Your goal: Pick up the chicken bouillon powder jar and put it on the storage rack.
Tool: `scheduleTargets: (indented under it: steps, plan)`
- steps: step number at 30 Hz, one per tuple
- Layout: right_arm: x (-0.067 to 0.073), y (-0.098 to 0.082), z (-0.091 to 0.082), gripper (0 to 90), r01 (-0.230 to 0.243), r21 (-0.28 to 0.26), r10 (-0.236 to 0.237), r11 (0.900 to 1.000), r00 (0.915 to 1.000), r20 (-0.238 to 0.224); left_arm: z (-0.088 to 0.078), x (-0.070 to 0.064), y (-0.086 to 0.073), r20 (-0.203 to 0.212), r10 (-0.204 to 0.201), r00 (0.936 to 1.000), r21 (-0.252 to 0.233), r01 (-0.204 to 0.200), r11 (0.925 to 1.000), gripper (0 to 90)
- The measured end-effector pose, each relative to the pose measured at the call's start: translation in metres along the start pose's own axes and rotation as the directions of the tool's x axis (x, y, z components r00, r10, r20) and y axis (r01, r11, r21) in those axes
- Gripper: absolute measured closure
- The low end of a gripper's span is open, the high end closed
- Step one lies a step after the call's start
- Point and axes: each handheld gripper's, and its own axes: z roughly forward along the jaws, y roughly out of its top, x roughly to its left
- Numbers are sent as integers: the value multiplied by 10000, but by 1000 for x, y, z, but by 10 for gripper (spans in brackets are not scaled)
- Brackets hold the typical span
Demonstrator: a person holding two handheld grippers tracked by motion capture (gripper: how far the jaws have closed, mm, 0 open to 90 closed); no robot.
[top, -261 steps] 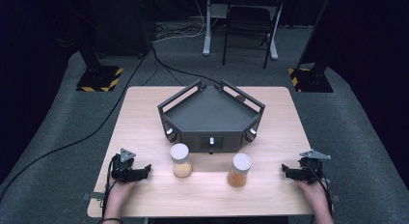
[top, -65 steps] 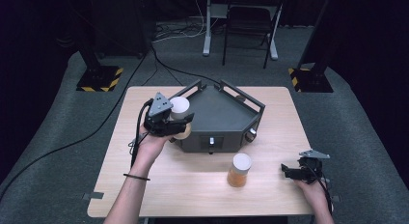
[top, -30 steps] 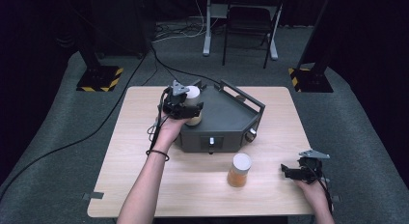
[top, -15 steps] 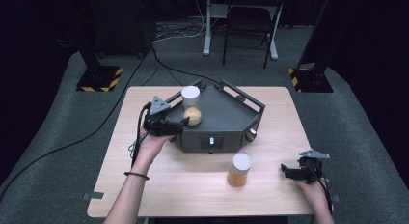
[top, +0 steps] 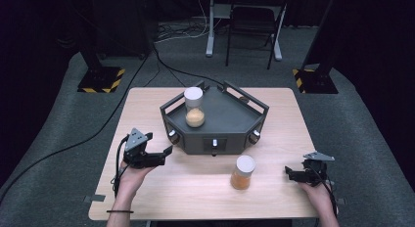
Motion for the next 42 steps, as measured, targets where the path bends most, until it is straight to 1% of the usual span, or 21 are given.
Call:
scheduleTargets:
  steps: [3, 4, 7, 11, 12, 18, 21, 22, 23, 25, 26, 27, 28, 29, 30, 32, 33, 35, 38, 41, 42]
  plan:
    - [0, 0, 0, 17, -2, 6, 2, 10000, 10000, -1, -5, 3, -16, -144, -141, 9998, -77, 140, 9999, 77]
    - [0, 0, 0, 16, 2, 10, -2, 10000, 10000, -1, -5, 4, -19, -201, -195, 9996, 41, 195, 9998, 78]
    - [0, 0, 0, 15, 7, 10, -7, 10000, 10000, -12, -6, 4, -28, -568, -137, 9983, 322, 155, 9994, 80]
    - [0, 0, 0, 15, 9, 12, -9, 10000, 10000, -17, -1, 8, -39, -642, -116, 9979, 709, 162, 9973, 85]
    - [0, 0, 0, 16, 10, 9, -10, 10000, 10000, -15, 1, 10, -41, -689, -122, 9975, 908, 185, 9957, 86]
    - [-1, 0, 0, 15, 26, 11, -25, 10000, 10000, -33, 12, 15, -49, -835, -230, 9962, 1464, 351, 9886, 96]
    - [-1, 0, 0, 15, 32, 13, -32, 10000, 10000, -38, 17, 19, -52, -950, -277, 9951, 1890, 453, 9809, 96]
    - [-1, 0, 0, 15, 34, 14, -34, 10000, 10000, -40, 19, 20, -52, -1007, -288, 9945, 2074, 494, 9770, 96]
    - [-1, 0, 0, 15, 34, 14, -34, 10000, 10000, -40, 19, 20, -52, -1007, -288, 9945, 2074, 494, 9770, 96]
    - [-1, 0, 0, 15, 35, 18, -35, 10000, 10000, -38, 22, 21, -53, -1061, -344, 9938, 2358, 588, 9700, 96]
    - [-1, 0, 0, 14, 34, 23, -34, 10000, 10000, -43, 24, 23, -53, -1068, -417, 9934, 2569, 681, 9640, 95]
    - [-1, 0, 0, 13, 39, 23, -39, 10000, 10000, -51, 26, 23, -52, -1067, -456, 9932, 2694, 730, 9603, 95]
    - [-1, 1, 0, 12, 50, 33, -50, 10000, 10000, -56, 26, 23, -52, -1067, -456, 9932, 2694, 730, 9603, 95]
    - [-1, 1, 0, 12, 50, 33, -50, 10000, 10000, -56, 27, 23, -52, -1094, -460, 9929, 2797, 751, 9571, 95]
    - [-1, 1, 0, 10, 69, 48, -69, 10000, 9999, -76, 31, 22, -49, -1223, -433, 9915, 3077, 793, 9482, 95]
    - [-2, 1, 1, 10, 72, 49, -72, 10000, 9999, -80, 31, 21, -49, -1258, -403, 9912, 3076, 776, 9483, 93]
    - [-2, 2, 1, 8, 81, 61, -81, 9999, 9999, -85, 32, 20, -48, -1288, -354, 9910, 3155, 748, 9460, 94]
    - [-2, 2, 1, 8, 80, 66, -80, 9999, 9999, -87, 32, 19, -48, -1314, -295, 9909, 3179, 703, 9455, 95]
    - [-2, 2, 1, 6, 103, 74, -102, 9999, 9999, -107, 35, 13, -45, -1449, 107, 9894, 3378, 393, 9404, 90]
    - [-2, 2, 1, 5, 101, 69, -100, 9999, 9999, -103, 38, 11, -44, -1500, 144, 9886, 3444, 386, 9380, 77]
    - [-2, 2, 1, 5, 99, 69, -99, 9999, 9999, -105, 38, 11, -44, -1499, 120, 9886, 3425, 406, 9386, 74]
